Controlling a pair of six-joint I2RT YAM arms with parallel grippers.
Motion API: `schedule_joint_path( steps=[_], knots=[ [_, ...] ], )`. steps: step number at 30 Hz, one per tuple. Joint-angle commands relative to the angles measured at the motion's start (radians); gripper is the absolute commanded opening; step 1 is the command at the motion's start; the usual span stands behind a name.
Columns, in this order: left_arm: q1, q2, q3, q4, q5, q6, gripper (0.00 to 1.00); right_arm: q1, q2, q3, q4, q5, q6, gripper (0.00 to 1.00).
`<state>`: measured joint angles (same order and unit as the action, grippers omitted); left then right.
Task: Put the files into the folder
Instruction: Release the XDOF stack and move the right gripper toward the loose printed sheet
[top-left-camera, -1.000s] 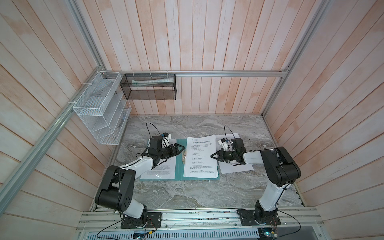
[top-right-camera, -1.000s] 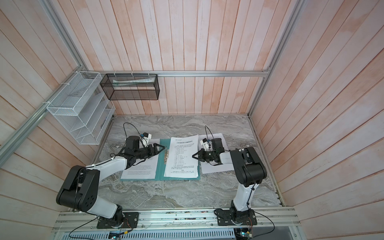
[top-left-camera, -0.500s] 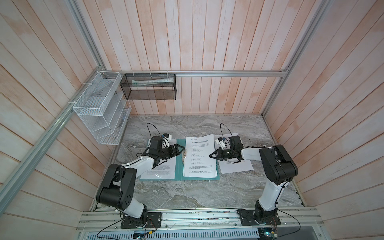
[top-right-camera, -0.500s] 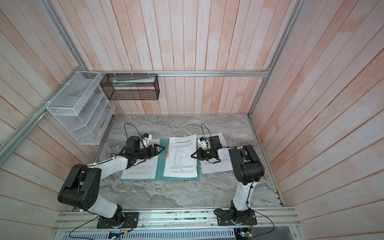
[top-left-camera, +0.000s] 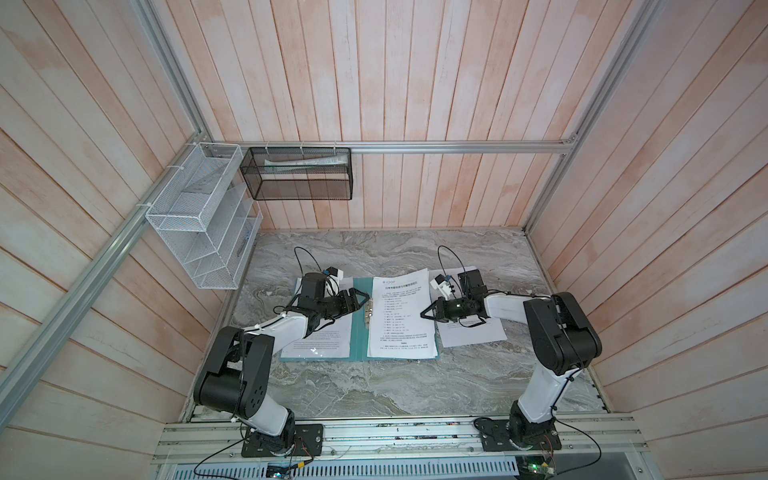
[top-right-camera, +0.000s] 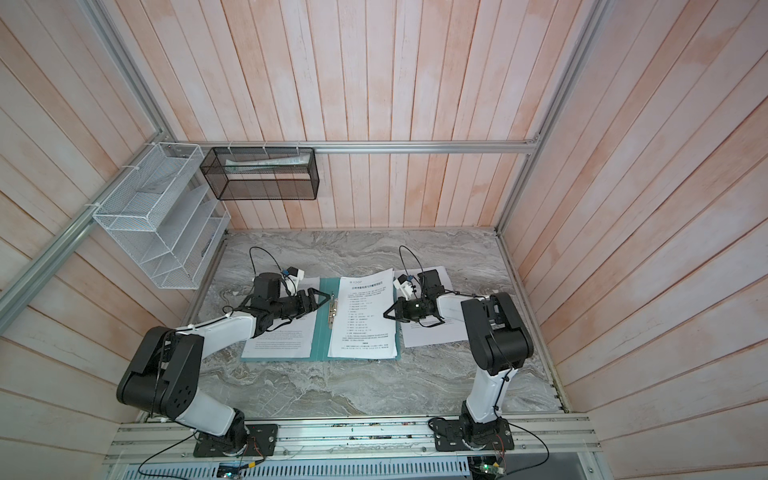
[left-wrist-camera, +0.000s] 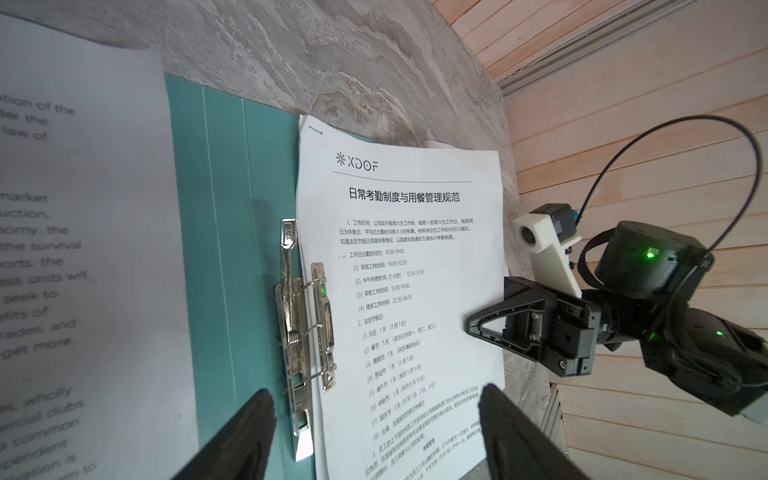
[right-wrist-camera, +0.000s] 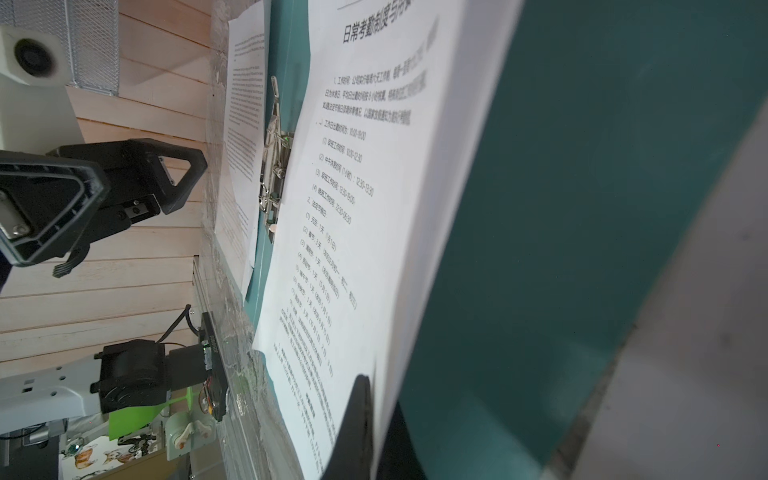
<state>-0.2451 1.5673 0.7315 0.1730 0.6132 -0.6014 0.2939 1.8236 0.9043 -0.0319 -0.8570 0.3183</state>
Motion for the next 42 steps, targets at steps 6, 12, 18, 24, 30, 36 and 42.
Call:
schedule_joint_path(
  steps=[6,12,18,24,30,36,42],
  knots=[
    [-0.007,0.012,0.001,0.013,-0.001,0.017,0.79,0.022,0.028,0.059,-0.008,0.034,0.054,0.0],
    [-0.008,0.015,0.001,0.013,-0.006,0.017,0.79,0.073,0.039,0.074,-0.011,0.103,0.119,0.42],
    [-0.008,0.016,0.0,0.016,-0.004,0.017,0.79,0.103,0.008,0.095,-0.085,0.254,0.128,0.69],
    [-0.007,0.02,0.001,0.022,-0.001,0.015,0.79,0.141,-0.004,0.16,-0.228,0.432,0.1,0.73],
    [-0.01,0.025,0.002,0.028,0.003,0.014,0.79,0.162,0.002,0.2,-0.311,0.529,0.1,0.74],
    [-0.013,0.027,0.001,0.033,0.005,0.015,0.8,0.176,0.007,0.222,-0.343,0.574,0.104,0.75],
    [-0.018,0.023,-0.004,0.04,0.005,0.017,0.8,0.203,0.032,0.272,-0.38,0.598,0.099,0.75]
  ],
)
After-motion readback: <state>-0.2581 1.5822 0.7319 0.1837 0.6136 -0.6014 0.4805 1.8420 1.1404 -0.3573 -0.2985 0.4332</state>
